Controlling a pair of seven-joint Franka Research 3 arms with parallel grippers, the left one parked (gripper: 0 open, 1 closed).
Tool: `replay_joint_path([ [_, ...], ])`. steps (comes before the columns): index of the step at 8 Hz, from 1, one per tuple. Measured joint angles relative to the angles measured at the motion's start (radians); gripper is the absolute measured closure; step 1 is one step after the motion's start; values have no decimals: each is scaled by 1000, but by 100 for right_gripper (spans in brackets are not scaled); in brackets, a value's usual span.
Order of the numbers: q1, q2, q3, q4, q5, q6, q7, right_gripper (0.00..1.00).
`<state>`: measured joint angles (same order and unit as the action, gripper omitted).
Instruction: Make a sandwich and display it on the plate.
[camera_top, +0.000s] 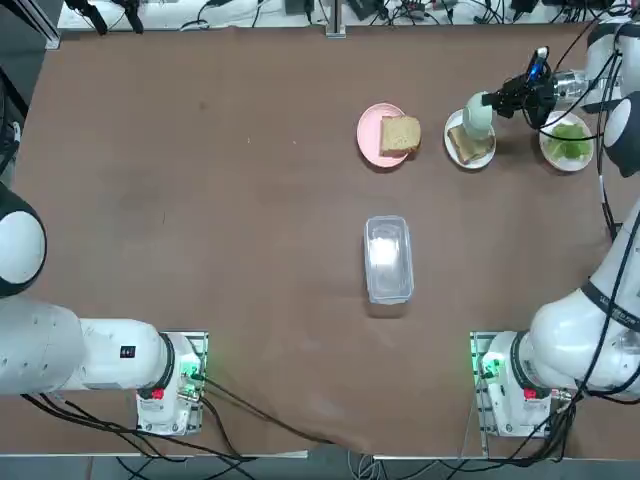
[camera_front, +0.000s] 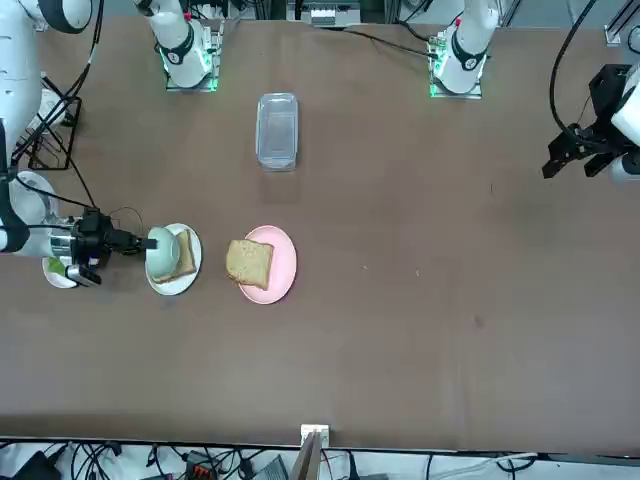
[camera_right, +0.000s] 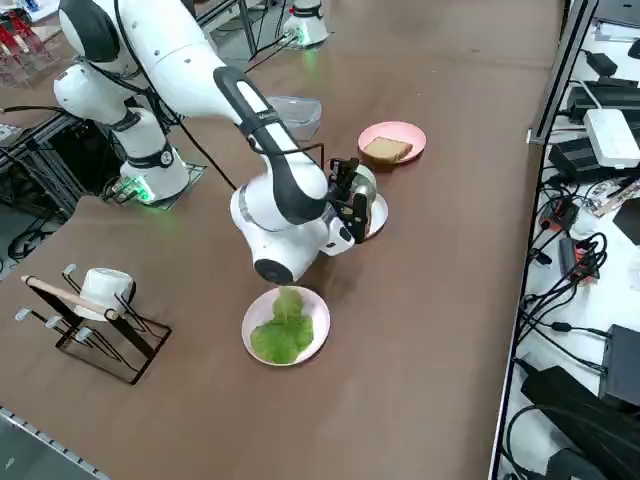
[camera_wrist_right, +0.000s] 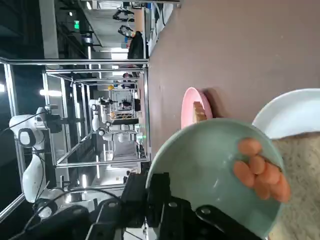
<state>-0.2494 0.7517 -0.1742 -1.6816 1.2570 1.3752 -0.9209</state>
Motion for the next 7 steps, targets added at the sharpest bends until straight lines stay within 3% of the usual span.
replay_joint_path([
  [7, -46, 58, -2, 0, 82, -106, -135, 97],
])
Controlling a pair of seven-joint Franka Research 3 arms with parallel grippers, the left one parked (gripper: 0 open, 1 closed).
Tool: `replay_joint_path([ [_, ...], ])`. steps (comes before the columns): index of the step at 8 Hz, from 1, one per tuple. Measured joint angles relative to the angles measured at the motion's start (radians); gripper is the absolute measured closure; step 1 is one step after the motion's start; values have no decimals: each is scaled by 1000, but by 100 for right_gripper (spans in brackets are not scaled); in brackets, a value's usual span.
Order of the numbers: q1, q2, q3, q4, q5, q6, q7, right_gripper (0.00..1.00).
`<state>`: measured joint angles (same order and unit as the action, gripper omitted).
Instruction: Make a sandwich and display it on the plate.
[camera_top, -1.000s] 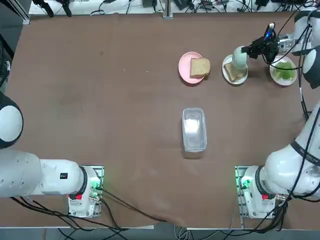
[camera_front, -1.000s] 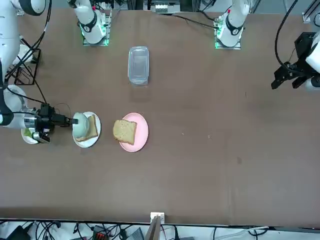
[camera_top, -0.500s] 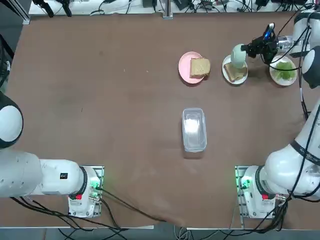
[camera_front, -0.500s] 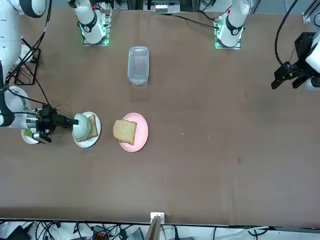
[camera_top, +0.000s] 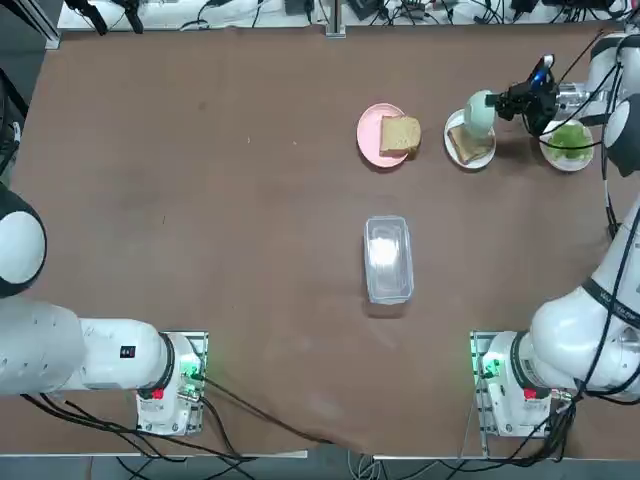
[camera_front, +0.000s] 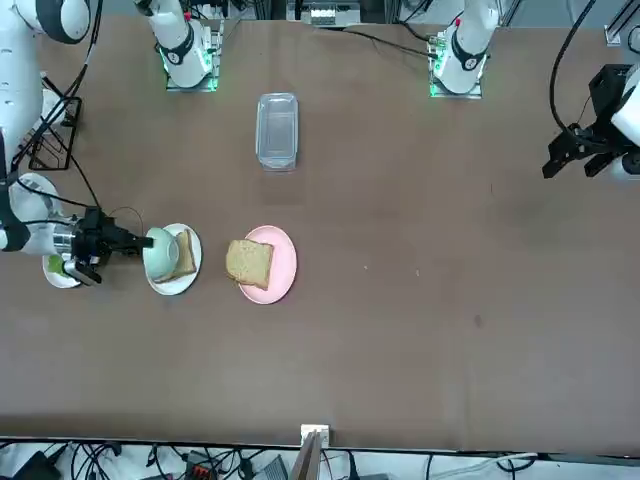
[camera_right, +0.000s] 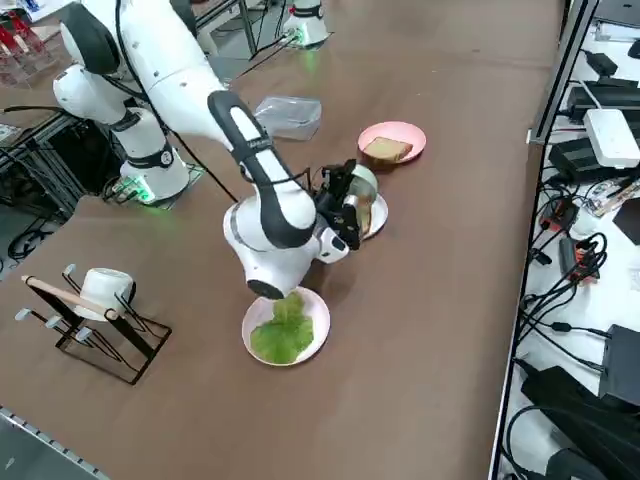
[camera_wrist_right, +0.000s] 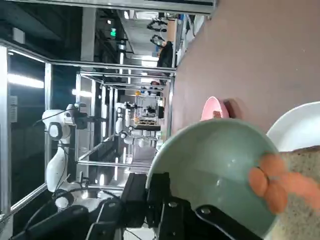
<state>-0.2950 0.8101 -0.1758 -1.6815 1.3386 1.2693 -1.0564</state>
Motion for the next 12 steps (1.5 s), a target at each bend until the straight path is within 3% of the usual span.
replay_joint_path([
  [12, -19, 48, 3, -20, 44, -190, -43, 97],
])
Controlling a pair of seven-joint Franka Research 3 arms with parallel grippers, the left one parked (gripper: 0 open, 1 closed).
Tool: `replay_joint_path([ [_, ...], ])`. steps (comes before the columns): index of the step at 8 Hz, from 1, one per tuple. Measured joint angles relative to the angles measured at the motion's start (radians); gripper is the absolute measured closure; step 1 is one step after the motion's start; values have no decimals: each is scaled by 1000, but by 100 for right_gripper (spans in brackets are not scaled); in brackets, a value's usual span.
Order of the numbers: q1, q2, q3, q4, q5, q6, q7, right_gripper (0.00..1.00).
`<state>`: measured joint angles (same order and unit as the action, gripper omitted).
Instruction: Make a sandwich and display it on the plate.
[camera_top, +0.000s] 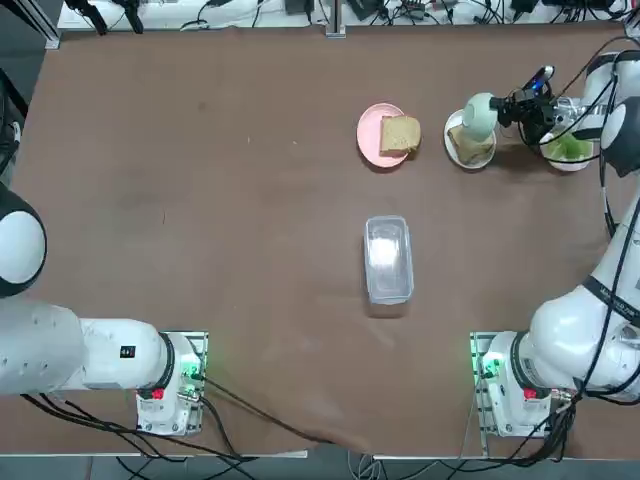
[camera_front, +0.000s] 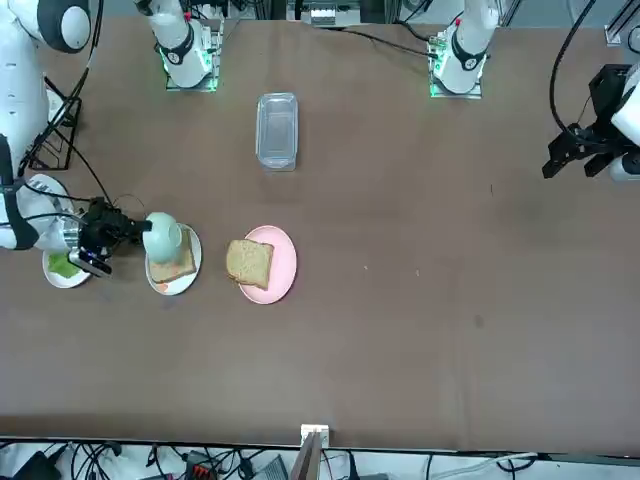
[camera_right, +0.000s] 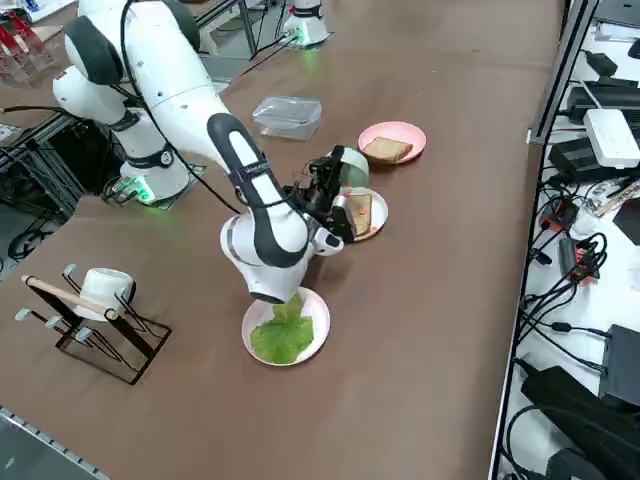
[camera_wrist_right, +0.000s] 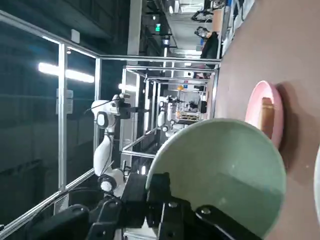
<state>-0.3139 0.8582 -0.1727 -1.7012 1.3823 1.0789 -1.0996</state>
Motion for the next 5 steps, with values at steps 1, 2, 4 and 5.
replay_joint_path([
  [1, -2, 8, 0, 0, 16, -12, -5, 97],
  [2, -2, 15, 0, 0, 29, -18, -8, 97],
  [4, -2, 19, 0, 5, 38, -20, -11, 97],
  [5, -2, 18, 0, 20, 38, -20, -10, 97],
])
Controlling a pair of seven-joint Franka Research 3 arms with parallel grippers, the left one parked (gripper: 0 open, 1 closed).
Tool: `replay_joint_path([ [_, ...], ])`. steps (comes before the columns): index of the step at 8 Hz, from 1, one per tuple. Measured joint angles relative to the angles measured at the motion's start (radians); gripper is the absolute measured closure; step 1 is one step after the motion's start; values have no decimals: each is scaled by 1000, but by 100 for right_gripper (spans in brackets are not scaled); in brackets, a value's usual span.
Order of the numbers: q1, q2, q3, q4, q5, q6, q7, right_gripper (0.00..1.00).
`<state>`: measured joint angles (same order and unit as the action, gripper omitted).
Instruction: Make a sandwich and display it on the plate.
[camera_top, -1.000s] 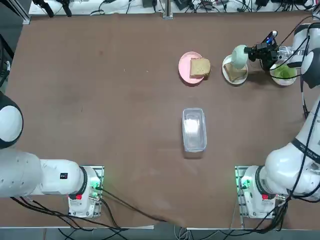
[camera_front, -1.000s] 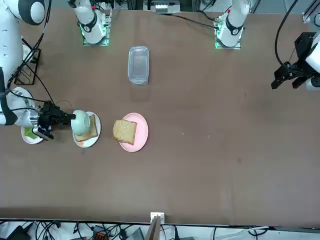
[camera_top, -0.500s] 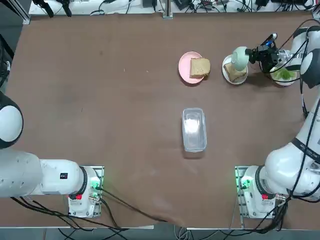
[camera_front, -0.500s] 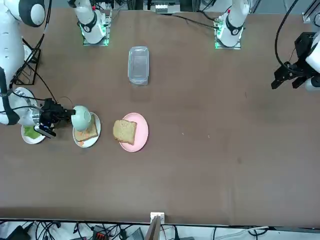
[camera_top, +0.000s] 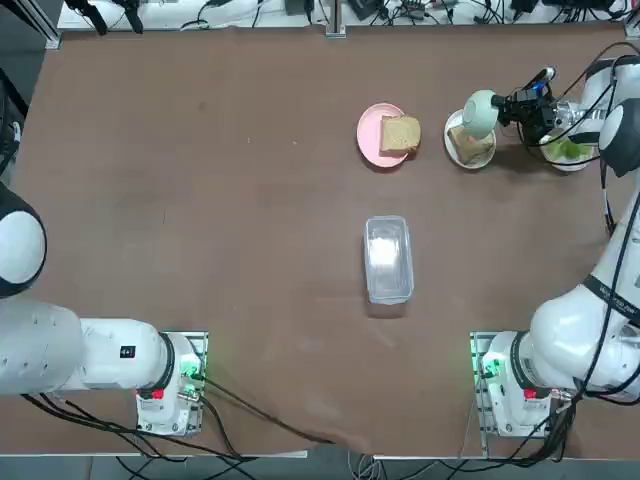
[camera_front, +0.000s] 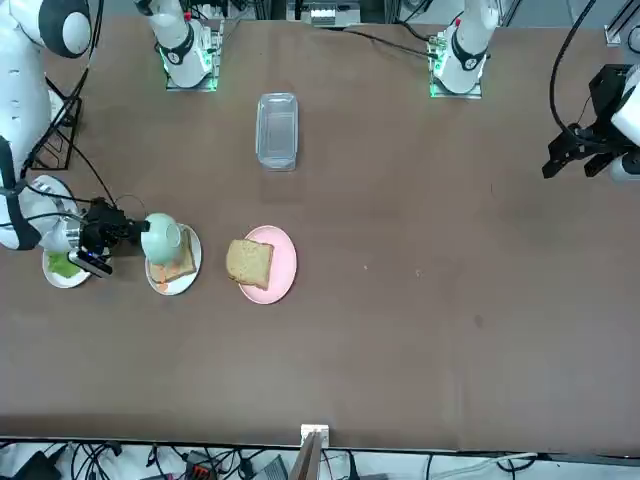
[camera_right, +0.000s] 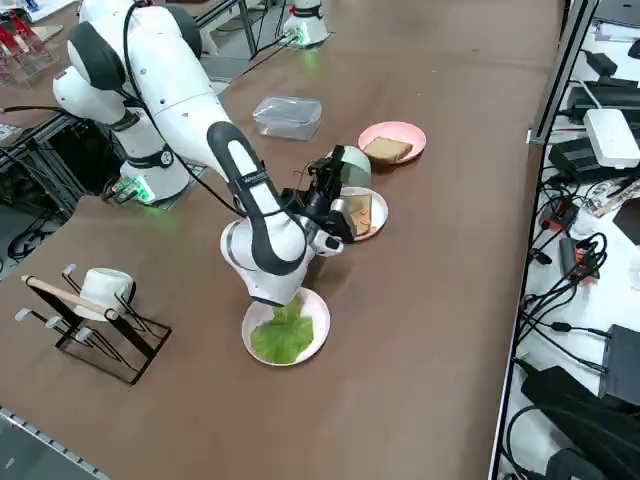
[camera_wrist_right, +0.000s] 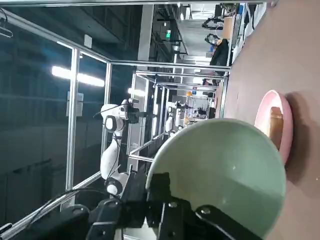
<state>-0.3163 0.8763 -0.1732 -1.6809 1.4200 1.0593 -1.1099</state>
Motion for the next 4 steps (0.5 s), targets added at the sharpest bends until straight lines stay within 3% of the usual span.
replay_joint_path([
  [2, 0, -3, -9, 54, -9, 1, 47, 97],
  [4, 0, -8, -38, 183, -87, 23, 142, 97],
])
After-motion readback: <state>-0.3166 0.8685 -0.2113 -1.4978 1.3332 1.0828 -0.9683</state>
